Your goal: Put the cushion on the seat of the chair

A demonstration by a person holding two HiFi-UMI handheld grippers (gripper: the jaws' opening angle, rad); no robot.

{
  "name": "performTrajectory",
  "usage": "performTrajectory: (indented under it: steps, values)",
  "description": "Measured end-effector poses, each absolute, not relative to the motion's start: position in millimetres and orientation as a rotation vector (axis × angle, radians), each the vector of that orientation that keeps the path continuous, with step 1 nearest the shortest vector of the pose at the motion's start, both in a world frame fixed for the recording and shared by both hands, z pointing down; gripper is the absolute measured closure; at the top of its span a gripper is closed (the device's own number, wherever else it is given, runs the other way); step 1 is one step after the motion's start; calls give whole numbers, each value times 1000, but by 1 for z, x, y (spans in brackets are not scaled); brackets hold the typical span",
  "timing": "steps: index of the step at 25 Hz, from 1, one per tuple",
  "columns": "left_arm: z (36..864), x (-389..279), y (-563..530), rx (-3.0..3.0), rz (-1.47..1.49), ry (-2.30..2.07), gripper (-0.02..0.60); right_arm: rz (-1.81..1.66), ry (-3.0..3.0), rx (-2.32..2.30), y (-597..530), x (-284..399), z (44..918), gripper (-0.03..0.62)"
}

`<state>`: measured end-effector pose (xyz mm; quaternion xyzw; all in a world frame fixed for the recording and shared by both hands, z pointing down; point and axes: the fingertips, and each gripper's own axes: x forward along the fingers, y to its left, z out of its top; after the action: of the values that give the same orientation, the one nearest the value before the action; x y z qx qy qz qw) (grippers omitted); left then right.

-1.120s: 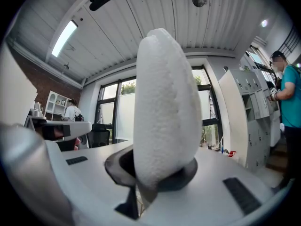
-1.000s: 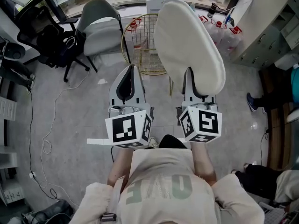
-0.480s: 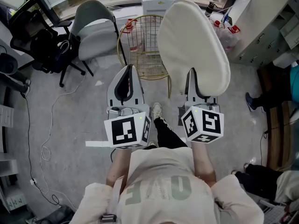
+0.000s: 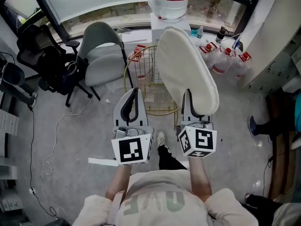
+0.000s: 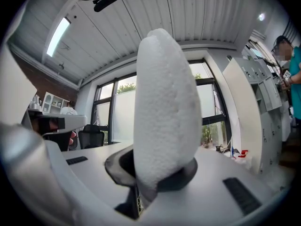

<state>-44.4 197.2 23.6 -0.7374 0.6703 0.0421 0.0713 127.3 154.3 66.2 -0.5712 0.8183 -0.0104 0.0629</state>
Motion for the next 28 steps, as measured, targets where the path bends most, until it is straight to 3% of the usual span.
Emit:
performTrajectory:
  steps: [15,28]
  values:
    - [-1,-61,-1,-2106,158,2052,568,-122,2581,-1608,-52,101,76,540]
    - [-3,-75,-74,-2163,232,2052,568,-122,2557,-1594,-104,80,56,540]
